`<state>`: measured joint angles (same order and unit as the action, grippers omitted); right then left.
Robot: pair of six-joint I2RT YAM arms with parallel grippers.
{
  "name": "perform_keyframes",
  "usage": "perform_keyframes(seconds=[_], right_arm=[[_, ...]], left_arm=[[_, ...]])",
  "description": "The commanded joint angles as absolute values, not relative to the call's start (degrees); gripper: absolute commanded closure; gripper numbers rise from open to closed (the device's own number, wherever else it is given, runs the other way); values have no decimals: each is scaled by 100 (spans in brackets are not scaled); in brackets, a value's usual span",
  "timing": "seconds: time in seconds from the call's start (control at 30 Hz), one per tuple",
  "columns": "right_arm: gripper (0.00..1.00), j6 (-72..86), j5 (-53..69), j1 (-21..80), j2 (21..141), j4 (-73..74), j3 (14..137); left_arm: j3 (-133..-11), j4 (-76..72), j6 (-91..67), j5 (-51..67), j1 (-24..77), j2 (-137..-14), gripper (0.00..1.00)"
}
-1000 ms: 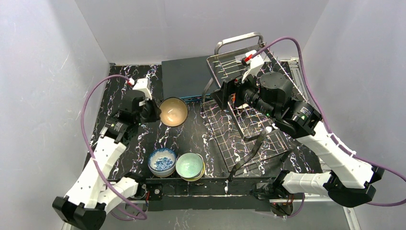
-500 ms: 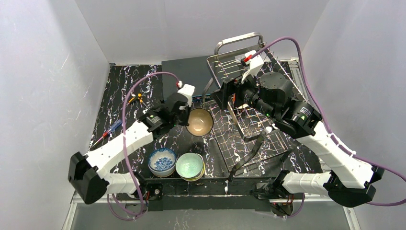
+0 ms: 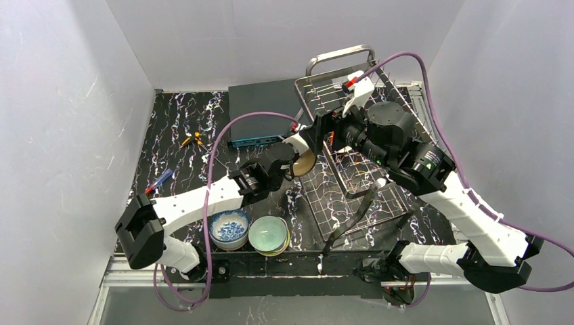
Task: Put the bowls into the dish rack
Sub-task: Place the bowl in the dish rack.
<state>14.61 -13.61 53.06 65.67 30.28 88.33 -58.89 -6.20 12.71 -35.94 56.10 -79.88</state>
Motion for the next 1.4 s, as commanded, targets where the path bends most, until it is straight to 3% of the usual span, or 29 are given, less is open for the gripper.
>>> perform_keyframes(seconds=[0.0,0.43,1.37], right_arm=[[1,1354,-1490,5317,6516,2819,8968],[1,1323,-1543,5319,6536,2904,9082],[1,1301,-1635,5325,6464,2965,9043]], left_arm=[[-5787,-2506,2277,-4168,5692,-8023,100],[-4361,-5823,3709,-3142,5767,-8413,100],[-4889,-5862,5071,-3454,5965,-9386,100]])
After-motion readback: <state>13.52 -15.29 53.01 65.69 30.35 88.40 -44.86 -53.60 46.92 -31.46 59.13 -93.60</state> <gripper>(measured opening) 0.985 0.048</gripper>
